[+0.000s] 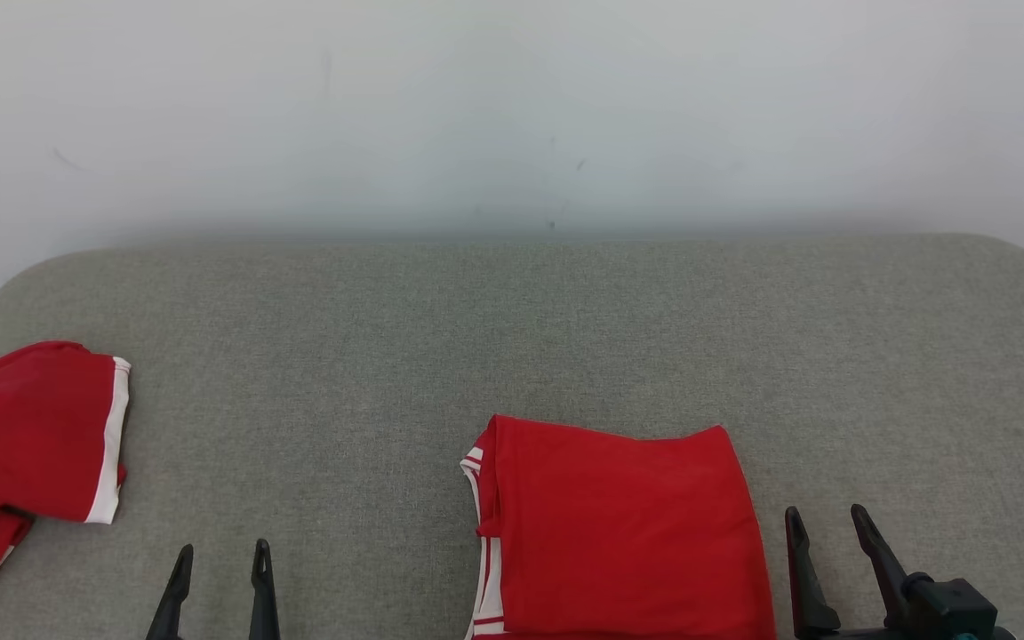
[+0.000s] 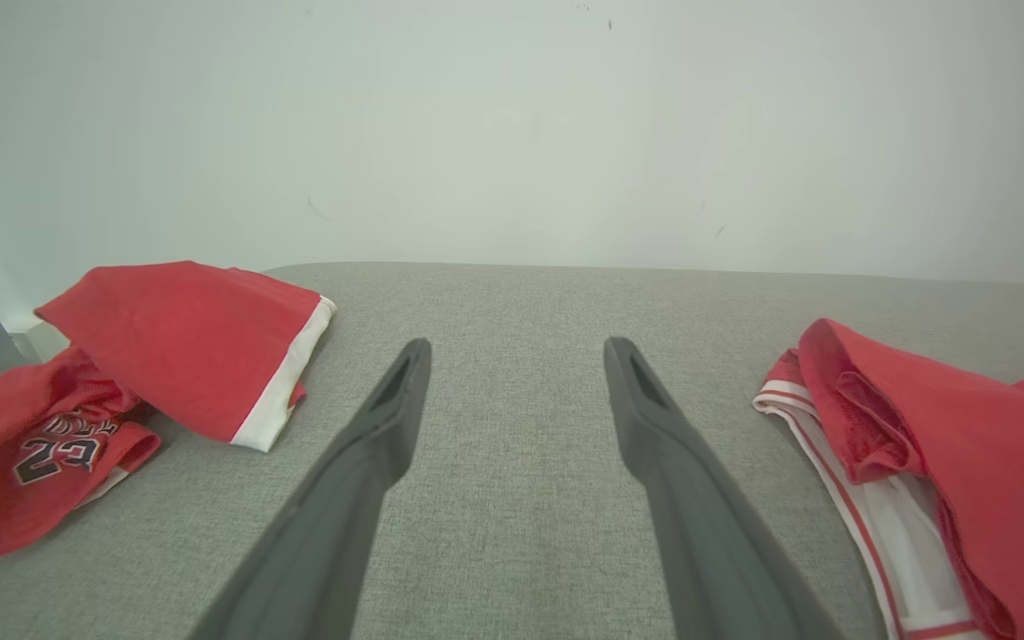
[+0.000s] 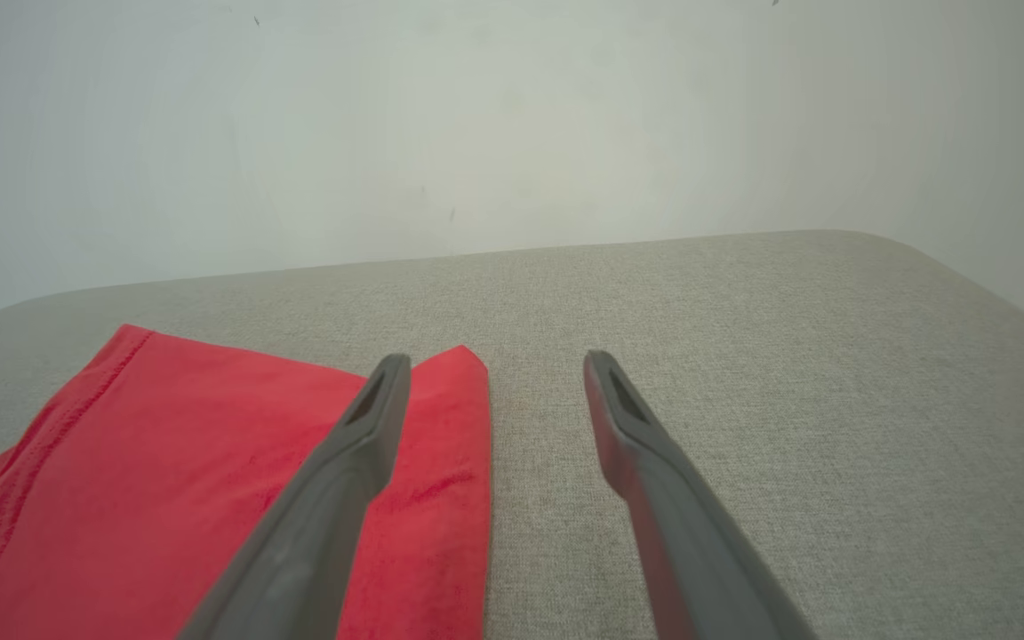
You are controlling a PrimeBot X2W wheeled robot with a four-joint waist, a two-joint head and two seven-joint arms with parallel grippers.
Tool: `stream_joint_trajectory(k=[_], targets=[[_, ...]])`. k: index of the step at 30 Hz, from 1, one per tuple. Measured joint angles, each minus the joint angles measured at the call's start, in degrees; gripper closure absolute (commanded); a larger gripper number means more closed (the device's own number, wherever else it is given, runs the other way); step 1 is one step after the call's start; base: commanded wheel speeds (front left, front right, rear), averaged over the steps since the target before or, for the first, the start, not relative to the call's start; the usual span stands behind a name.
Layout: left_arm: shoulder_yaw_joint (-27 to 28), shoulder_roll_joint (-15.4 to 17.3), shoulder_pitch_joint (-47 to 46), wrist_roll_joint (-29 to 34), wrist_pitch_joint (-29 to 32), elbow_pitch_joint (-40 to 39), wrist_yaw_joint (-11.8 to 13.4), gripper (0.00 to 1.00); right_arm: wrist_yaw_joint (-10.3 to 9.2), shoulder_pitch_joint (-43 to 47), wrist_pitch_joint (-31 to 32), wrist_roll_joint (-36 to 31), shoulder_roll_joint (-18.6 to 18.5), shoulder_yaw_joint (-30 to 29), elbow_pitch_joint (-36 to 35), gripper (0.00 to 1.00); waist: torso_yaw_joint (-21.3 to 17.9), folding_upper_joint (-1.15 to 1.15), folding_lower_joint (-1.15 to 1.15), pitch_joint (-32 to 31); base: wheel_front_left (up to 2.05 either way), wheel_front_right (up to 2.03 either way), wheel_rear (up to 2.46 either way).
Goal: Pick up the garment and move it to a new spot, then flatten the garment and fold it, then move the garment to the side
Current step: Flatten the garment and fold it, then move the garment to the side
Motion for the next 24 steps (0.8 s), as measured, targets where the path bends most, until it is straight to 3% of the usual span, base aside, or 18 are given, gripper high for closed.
stream_joint_trajectory(k=[24], targets=[[0.2, 0.0, 0.0, 0.2, 0.0, 0.4, 0.0, 0.0, 0.0, 0.0, 0.0, -0.8, 0.3, 0.8, 0.3, 0.0, 0.0, 0.0, 0.0, 0.2, 0.0, 0.0, 0.0]])
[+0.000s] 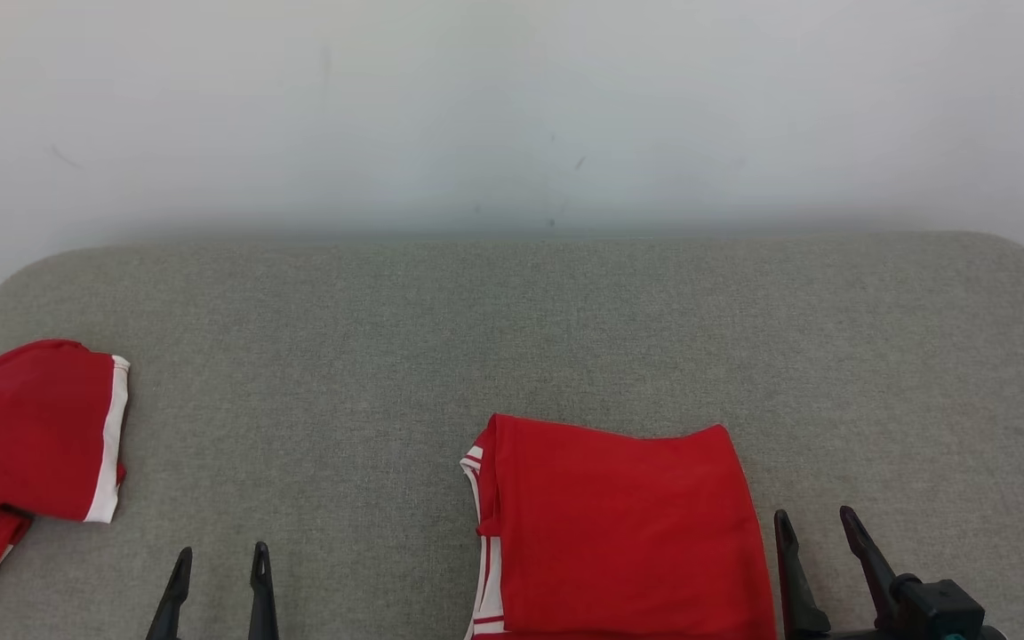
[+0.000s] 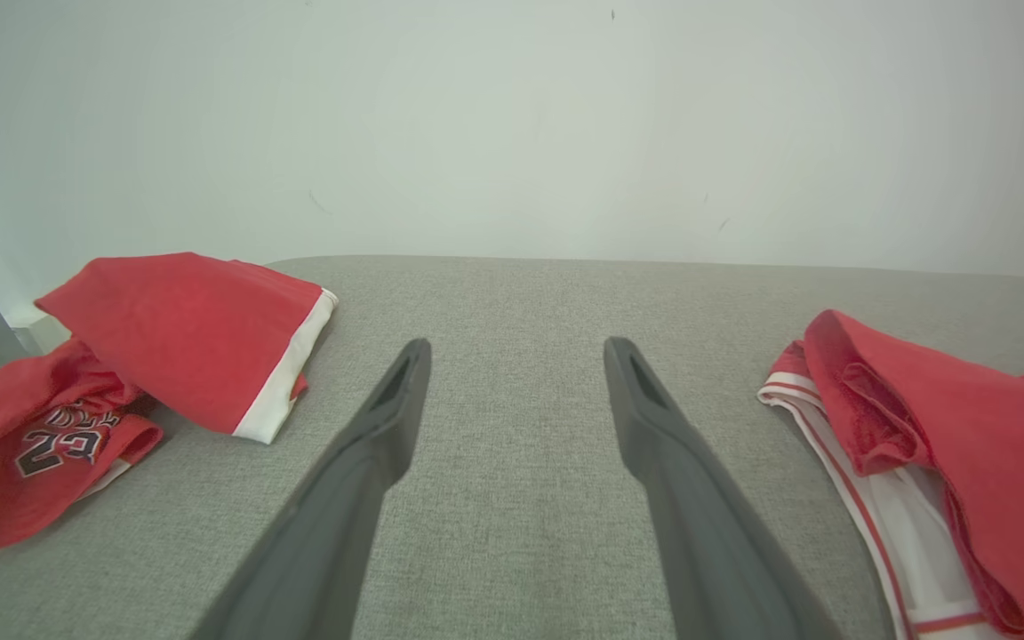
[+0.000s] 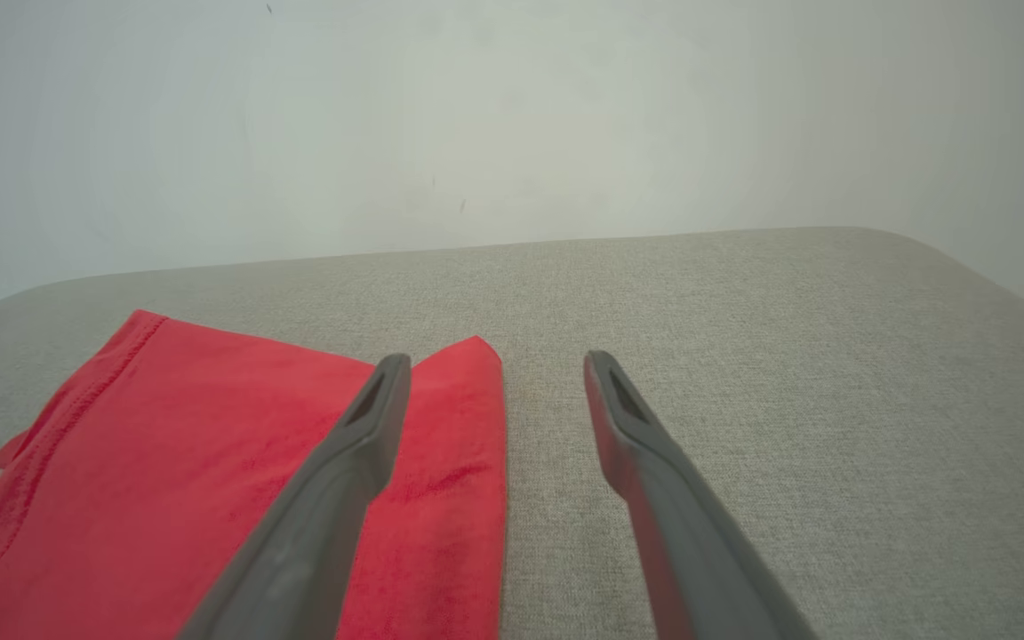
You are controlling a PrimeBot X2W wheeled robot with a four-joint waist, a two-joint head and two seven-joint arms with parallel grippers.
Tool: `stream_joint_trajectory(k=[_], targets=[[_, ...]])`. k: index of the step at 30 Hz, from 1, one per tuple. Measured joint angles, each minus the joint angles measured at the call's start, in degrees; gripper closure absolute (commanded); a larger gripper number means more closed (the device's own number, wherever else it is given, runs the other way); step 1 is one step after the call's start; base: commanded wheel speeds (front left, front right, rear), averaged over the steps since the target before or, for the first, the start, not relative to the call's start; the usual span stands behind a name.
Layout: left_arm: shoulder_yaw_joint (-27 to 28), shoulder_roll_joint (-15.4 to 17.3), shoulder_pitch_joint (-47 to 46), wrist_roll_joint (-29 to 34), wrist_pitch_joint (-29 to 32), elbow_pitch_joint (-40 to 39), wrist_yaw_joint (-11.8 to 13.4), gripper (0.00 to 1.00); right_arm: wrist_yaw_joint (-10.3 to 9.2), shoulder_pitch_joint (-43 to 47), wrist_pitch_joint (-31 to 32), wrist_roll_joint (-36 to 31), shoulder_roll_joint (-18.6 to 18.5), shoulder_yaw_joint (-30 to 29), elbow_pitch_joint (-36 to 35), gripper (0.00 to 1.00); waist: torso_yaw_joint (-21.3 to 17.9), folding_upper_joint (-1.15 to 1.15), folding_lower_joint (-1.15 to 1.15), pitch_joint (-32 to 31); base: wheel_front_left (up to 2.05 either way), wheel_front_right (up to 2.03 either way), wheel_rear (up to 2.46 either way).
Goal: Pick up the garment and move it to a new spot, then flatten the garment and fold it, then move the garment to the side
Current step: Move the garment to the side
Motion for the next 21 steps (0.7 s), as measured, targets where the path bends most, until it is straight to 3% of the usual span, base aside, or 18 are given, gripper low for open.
stream_joint_trajectory(k=[12, 21], targets=[[0.2, 0.0, 0.0, -0.1, 0.0, 0.2, 0.0, 0.0, 0.0, -3.6, 0.0, -0.1, 0.0, 1.1, 2.8, 0.0, -0.1, 0.0, 0.0, 0.6, 0.0, 0.0, 0.0], [-0.3, 0.0, -0.5, -0.2, 0.0, 0.7, -0.1, 0.0, 0.0, -12.8, 2.9, 0.9, -1.4, 3.2, 19.7, 0.0, 0.8, 0.0, 0.0, 1.4, 0.0, 0.0, 0.0]])
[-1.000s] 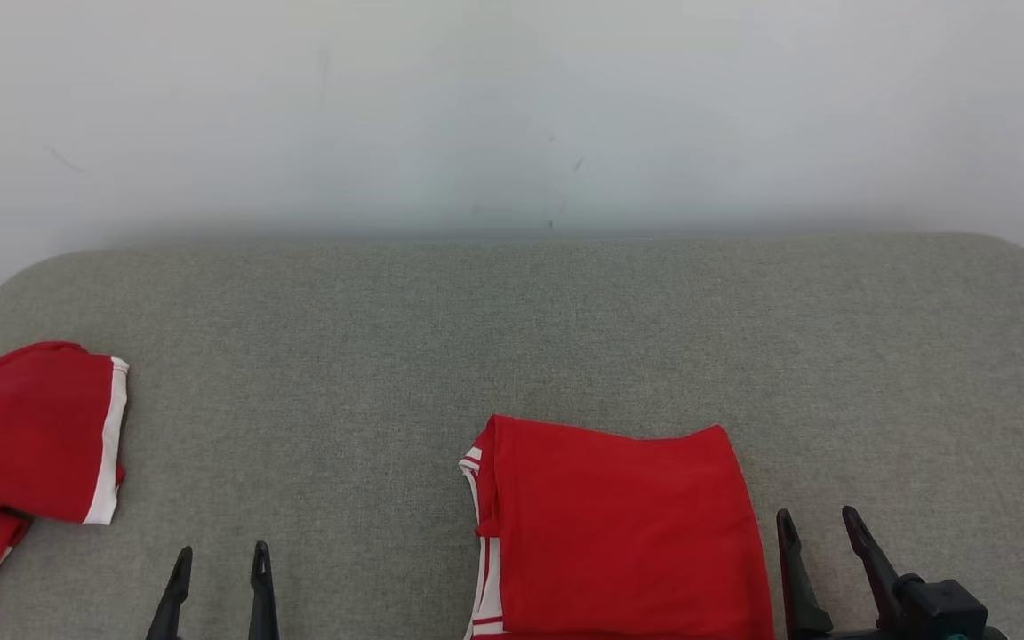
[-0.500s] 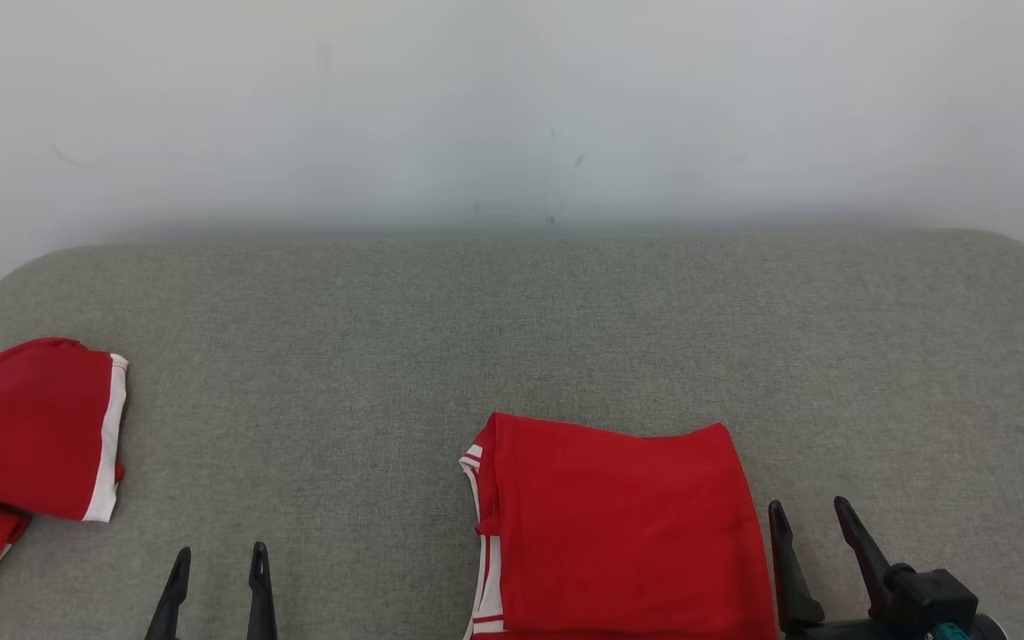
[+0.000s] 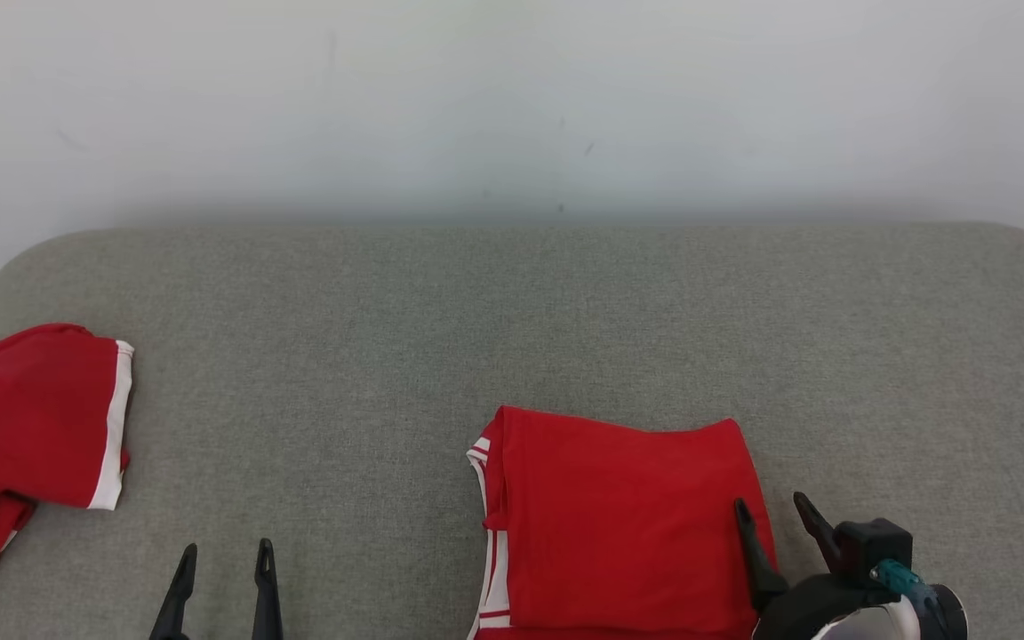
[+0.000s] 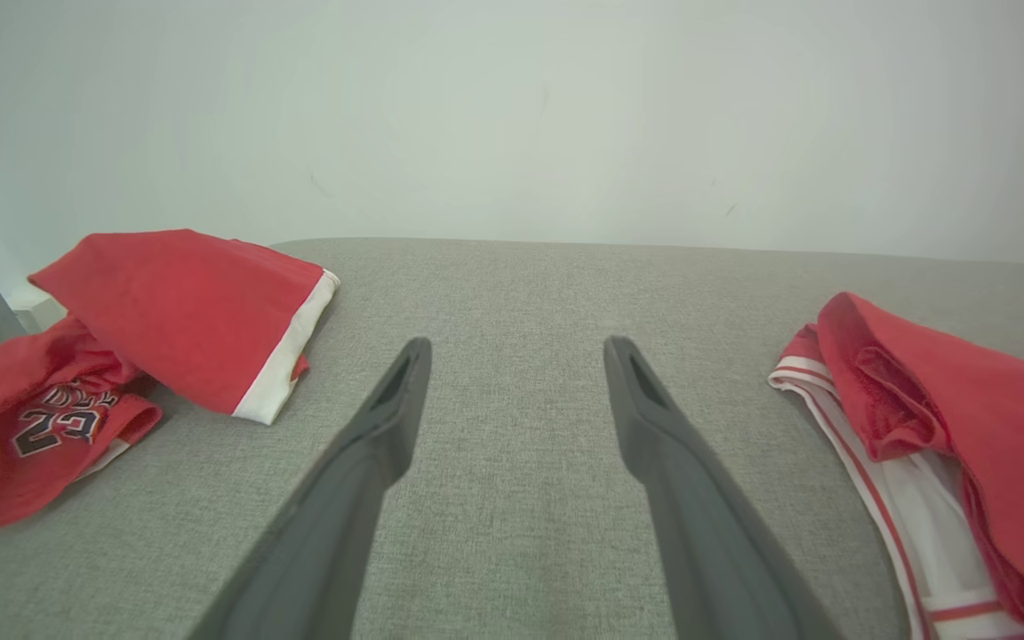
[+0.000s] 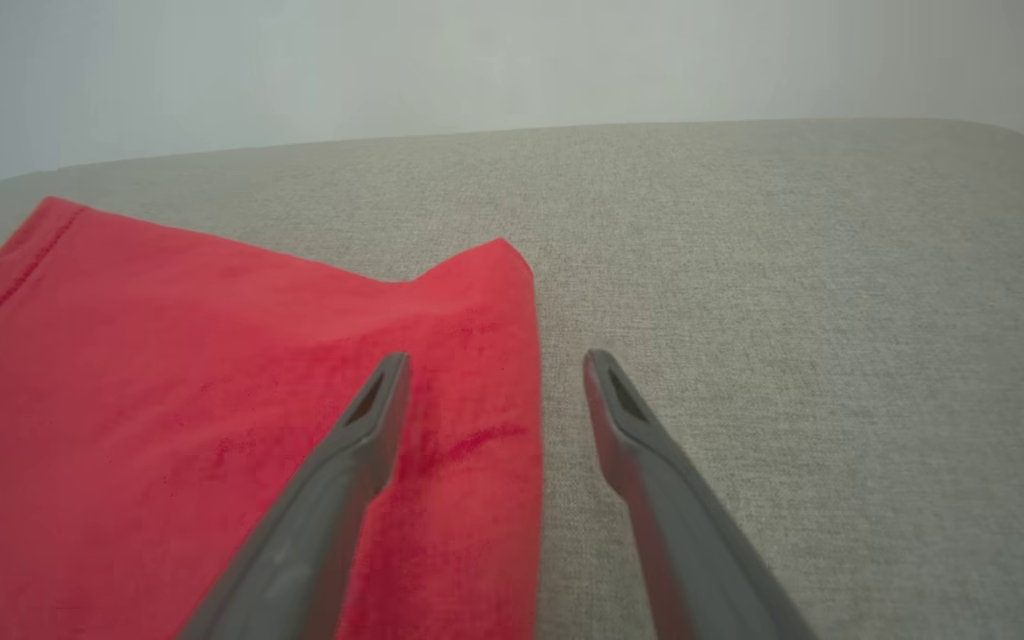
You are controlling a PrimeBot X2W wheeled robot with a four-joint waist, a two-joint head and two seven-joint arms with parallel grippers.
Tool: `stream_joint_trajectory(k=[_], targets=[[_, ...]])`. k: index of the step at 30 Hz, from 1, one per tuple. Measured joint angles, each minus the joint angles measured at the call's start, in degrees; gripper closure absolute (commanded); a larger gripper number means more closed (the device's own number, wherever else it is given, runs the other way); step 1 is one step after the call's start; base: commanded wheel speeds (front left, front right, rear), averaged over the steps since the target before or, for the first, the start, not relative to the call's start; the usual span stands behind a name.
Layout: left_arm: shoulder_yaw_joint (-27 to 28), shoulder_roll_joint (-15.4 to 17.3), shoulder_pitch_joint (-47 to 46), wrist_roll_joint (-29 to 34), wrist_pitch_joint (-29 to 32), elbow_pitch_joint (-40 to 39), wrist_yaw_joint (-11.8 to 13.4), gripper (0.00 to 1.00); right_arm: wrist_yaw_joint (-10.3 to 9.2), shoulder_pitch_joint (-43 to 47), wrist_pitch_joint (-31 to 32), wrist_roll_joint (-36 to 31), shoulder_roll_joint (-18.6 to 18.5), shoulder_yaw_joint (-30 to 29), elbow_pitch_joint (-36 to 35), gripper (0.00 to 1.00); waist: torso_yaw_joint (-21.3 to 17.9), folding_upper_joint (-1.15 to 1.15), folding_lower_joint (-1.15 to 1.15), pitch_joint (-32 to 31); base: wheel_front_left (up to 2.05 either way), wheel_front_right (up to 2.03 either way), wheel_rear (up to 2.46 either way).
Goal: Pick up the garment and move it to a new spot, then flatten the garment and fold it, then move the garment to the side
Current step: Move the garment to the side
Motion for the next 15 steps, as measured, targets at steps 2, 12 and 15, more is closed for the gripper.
stream_joint_trajectory(k=[2, 12, 15], targets=[[-0.2, 0.0, -0.1, -0.1, 0.0, 0.0, 0.0, 0.0, 0.0, -1.4, 0.8, 0.1, -0.1, -0.3, 2.8, 0.0, 0.2, 0.0, 0.0, 0.2, 0.0, 0.0, 0.0], [-0.4, 0.0, -0.7, -0.2, 0.0, 0.1, 0.0, 0.0, 0.0, -7.2, 4.0, 3.9, -0.2, 2.4, 14.3, 0.04, 0.5, 0.0, 0.0, 1.3, 0.0, 0.0, 0.0], [-0.4, 0.0, -0.7, -0.2, 0.0, 0.2, 0.0, 0.0, 0.0, -8.3, 4.3, 6.2, -0.2, 4.5, 15.6, 1.0, 0.6, 0.0, 0.0, 1.5, 0.0, 0.0, 0.0]])
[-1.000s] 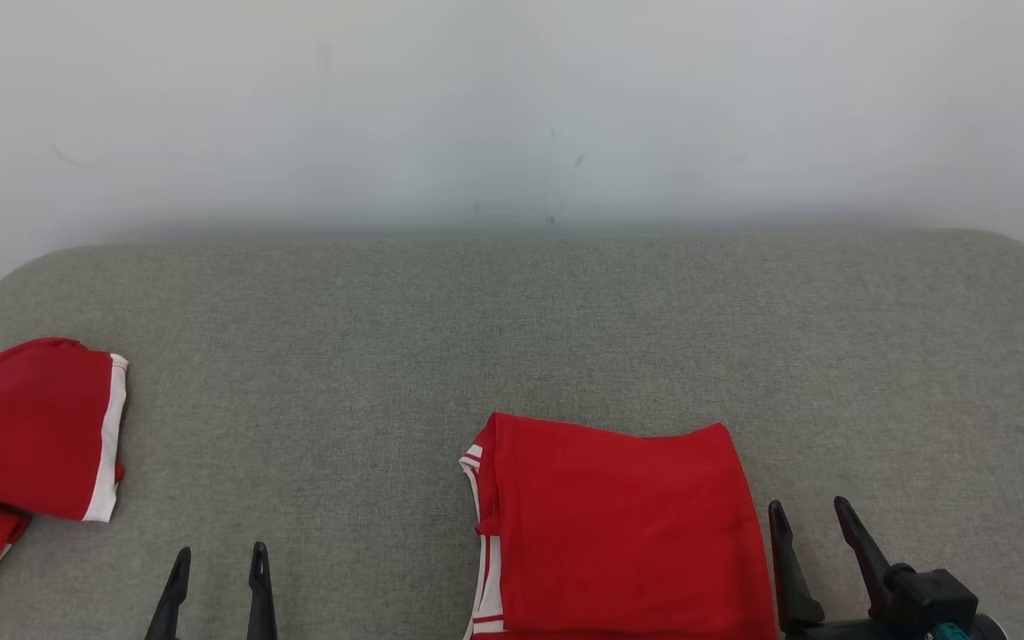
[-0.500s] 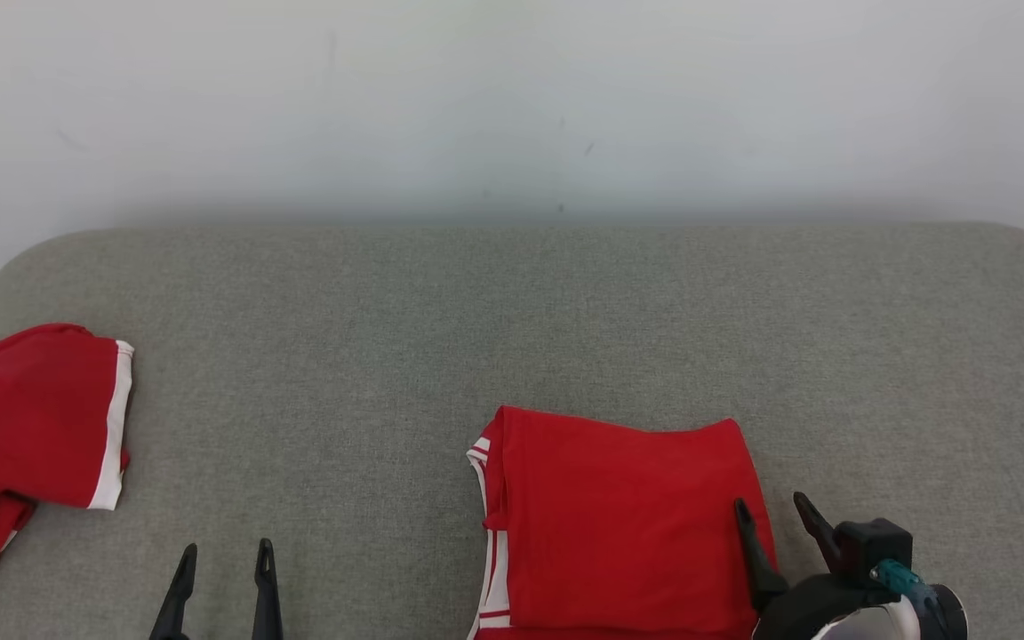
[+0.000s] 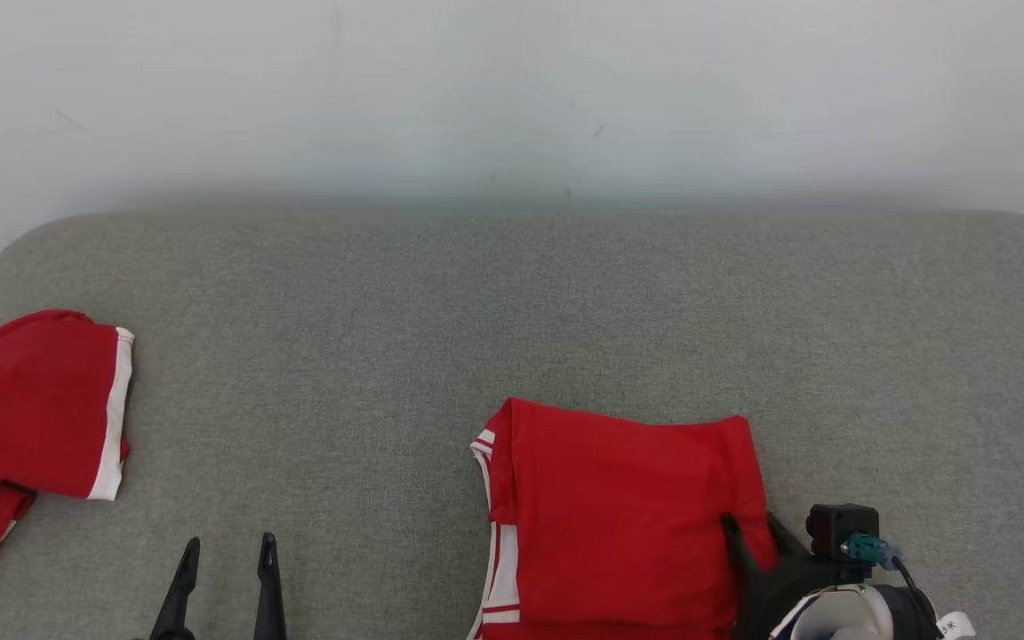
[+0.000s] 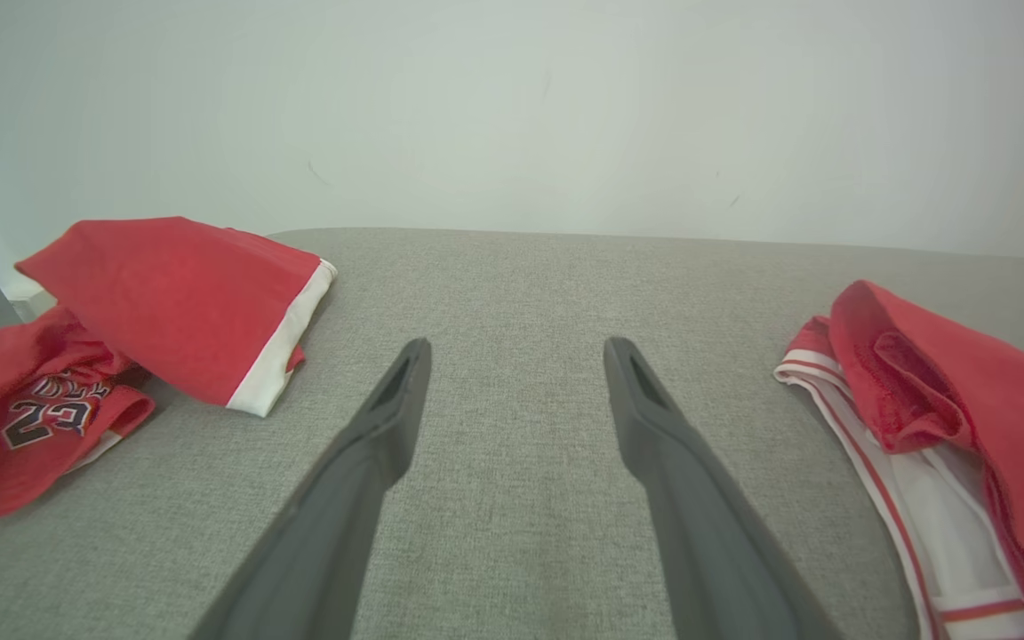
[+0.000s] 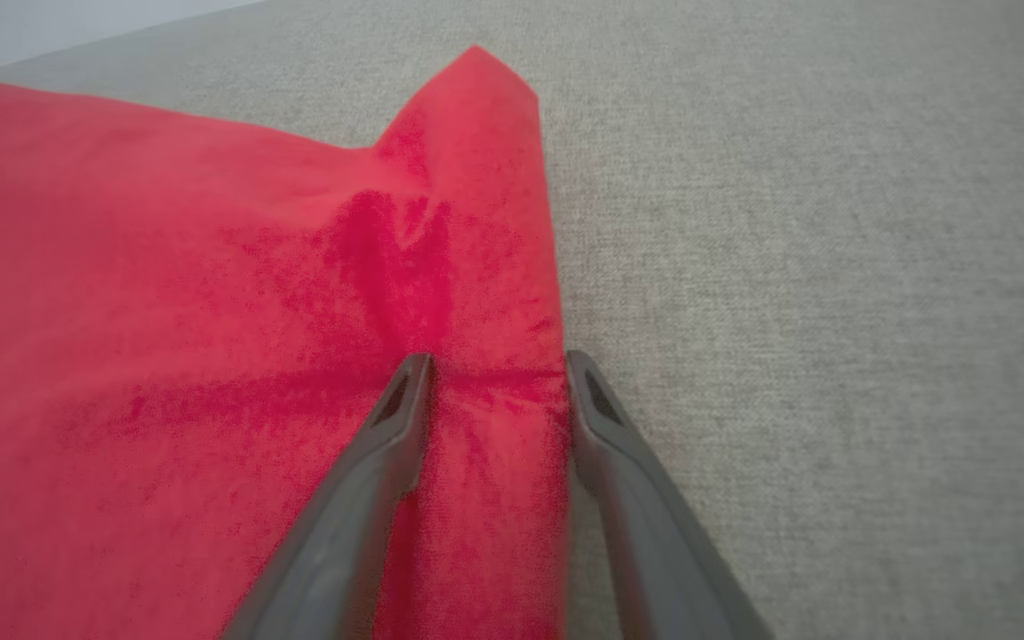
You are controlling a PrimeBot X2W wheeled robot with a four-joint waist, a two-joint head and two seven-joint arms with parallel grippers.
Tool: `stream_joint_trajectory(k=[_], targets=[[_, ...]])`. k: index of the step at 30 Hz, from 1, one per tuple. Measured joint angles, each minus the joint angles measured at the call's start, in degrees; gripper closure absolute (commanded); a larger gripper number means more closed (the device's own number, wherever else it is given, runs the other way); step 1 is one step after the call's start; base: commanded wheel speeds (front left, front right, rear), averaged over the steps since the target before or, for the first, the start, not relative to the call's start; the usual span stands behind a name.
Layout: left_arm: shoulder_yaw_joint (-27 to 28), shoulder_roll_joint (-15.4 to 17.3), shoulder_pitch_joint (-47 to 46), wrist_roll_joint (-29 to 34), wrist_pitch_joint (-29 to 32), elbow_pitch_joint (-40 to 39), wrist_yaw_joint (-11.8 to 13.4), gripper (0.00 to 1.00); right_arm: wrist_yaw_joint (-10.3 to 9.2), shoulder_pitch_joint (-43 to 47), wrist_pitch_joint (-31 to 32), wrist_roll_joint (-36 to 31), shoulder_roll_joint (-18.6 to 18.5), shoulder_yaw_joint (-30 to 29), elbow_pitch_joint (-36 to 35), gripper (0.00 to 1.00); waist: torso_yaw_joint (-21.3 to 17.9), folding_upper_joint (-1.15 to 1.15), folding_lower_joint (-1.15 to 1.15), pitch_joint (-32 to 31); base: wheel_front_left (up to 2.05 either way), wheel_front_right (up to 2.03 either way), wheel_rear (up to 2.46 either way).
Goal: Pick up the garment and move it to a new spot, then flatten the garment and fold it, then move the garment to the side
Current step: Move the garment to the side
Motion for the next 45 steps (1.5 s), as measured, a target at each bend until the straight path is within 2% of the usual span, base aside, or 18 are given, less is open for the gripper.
stream_joint_trajectory(k=[4, 13, 23, 30, 37, 45], targets=[[0.0, 0.0, -0.1, -0.1, 0.0, 0.0, 0.0, 0.0, 0.0, -1.2, 0.0, 2.6, -0.2, 2.2, 1.0, 1.0, 0.0, 0.0, 0.0, 0.3, 0.0, 0.0, 0.0], [-0.5, 0.0, -1.6, -0.6, 0.0, -0.5, 0.0, 0.0, 0.01, -8.7, -0.5, 5.3, -4.0, 5.8, 1.1, 1.0, -0.2, 0.01, 0.0, 2.6, 0.0, 0.0, 0.0], [-1.9, 0.0, -5.8, 0.0, 0.0, -1.7, -1.0, 0.0, 0.01, -21.5, 0.0, 6.1, -10.8, 5.4, 2.2, 1.0, 0.3, 0.01, 0.01, 7.8, 0.0, 0.0, 0.0], [-2.1, 0.0, -9.2, 1.6, 0.0, -5.5, -2.0, 0.0, 0.01, -29.9, 0.3, 4.1, -16.4, 6.3, 3.8, 1.0, 0.2, 0.01, 0.01, 13.2, 0.0, 0.0, 0.0], [-2.6, 0.9, -11.7, 2.9, 0.0, -10.3, -3.0, 0.0, 0.01, -36.6, 1.0, 1.6, -21.3, 8.7, 4.4, 1.0, -1.9, 0.01, 0.01, 18.0, 0.0, 0.0, 0.0], [-3.8, 3.6, -14.1, 3.7, 0.0, -16.3, -3.5, 0.0, 0.01, -44.2, 2.0, -0.2, -24.4, 11.8, 4.7, 1.0, -5.5, 0.01, 0.02, 23.0, 0.0, 0.0, 0.0]])
